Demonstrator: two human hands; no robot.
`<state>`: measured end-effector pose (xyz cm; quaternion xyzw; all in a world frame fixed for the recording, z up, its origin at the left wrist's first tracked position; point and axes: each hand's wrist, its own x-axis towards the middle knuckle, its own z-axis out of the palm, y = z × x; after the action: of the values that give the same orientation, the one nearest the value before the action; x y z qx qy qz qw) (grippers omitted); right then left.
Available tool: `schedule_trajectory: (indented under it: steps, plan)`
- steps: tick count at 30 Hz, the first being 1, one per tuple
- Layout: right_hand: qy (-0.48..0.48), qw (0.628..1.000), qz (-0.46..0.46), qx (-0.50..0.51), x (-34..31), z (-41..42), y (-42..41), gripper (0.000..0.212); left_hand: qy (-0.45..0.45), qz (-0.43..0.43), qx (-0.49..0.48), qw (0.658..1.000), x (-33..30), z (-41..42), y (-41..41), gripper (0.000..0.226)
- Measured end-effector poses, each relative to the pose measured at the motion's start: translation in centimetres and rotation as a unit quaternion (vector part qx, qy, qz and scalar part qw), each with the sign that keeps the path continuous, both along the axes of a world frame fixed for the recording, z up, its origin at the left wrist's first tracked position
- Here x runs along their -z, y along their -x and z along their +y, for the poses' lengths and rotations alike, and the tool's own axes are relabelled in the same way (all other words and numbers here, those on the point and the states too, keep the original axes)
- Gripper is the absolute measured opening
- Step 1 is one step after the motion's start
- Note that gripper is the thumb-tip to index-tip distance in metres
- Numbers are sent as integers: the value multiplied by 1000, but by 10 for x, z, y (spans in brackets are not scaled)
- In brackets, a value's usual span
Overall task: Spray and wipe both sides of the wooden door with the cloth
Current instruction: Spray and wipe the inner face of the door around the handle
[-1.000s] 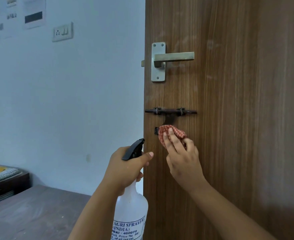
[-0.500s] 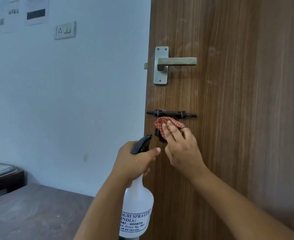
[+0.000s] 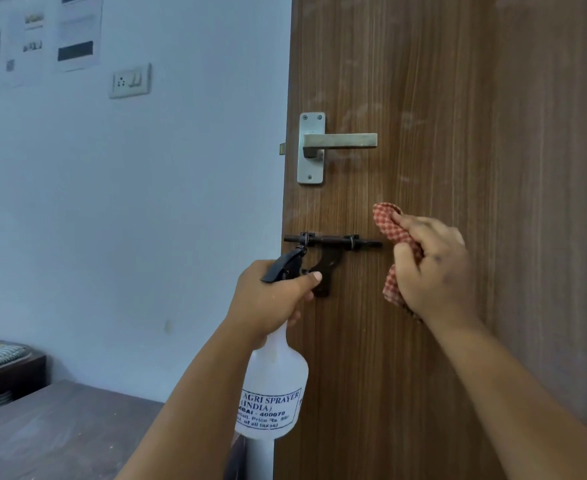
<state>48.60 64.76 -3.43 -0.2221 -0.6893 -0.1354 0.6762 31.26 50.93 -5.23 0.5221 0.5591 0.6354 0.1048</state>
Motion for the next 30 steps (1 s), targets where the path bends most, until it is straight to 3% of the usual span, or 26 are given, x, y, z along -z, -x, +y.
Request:
schedule_trajectory:
  steps: [4,7,11,14,19,25,26,28,30]
  plan:
    - [26,995,-82,52,1,8,42,48,-4,3,-15,1000,-1,-2,5,26]
    - [-56,974,-158,151,5,12,67,48,-9,-10,-20,1000,1,0,8,24]
    - [-167,941,-240,171,-18,41,40,40,-5,-2,-29,1000,1,5,7,24]
    - [-166,950,-207,165,-4,54,28,41,-14,-4,-27,1000,1,8,5,24]
    - [-41,994,-14,99,27,43,60,39,-16,-16,-20,1000,6,7,3,23]
    - [40,985,166,21,68,24,96,40,-8,-11,-39,999,17,-7,17,24]
    - [14,989,146,8,79,20,103,41,-8,-10,-45,999,18,-9,21,25]
    - [-105,994,15,14,93,15,112,46,-9,-7,-53,999,19,-12,28,27]
    - [-179,979,-54,78,84,17,115,55,-10,-2,-57,998,20,-14,35,27]
